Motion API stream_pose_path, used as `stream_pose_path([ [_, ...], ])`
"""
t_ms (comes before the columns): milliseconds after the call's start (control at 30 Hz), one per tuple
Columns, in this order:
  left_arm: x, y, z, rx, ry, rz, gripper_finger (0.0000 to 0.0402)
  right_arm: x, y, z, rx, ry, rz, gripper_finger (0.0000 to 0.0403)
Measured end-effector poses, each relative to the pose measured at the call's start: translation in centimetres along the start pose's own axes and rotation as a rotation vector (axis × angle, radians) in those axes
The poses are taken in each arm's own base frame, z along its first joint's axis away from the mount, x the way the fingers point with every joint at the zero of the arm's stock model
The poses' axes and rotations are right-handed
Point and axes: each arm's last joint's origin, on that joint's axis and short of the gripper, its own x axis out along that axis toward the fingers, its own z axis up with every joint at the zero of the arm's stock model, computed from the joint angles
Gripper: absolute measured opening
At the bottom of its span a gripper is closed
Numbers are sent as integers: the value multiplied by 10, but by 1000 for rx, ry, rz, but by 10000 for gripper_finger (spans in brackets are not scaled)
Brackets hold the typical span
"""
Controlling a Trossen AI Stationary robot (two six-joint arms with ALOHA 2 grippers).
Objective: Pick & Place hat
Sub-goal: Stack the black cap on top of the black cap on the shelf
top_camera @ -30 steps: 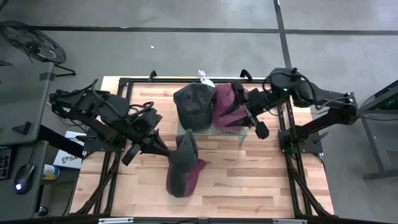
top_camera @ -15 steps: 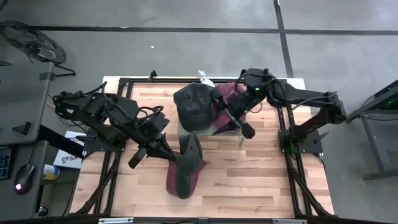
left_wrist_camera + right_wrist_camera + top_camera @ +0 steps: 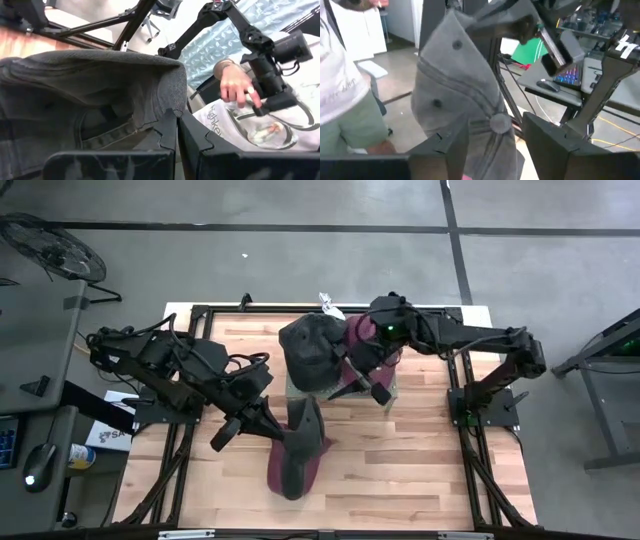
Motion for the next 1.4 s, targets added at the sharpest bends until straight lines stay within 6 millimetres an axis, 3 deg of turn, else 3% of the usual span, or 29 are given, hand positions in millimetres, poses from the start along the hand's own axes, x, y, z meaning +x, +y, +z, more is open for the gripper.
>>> stream_pose_path([
  [333, 0, 2, -2, -23, 13, 25, 0, 15, -3, -8, -83, 6, -4, 249],
  [533, 0, 2, -2, -26, 13, 28, 0, 15, -3, -9, -80, 9, -1, 248],
  [867, 0, 2, -2, -26, 2, 42, 0, 32, 0, -18, -61, 23, 48, 243],
  [1067, 0, 3, -2, -26, 0, 50, 0, 35, 8, -14, -62, 15, 73, 211],
  [1400, -1, 5, -3, -33, -13, 105, 0, 19, 16, -6, -2, 53, 49, 107],
])
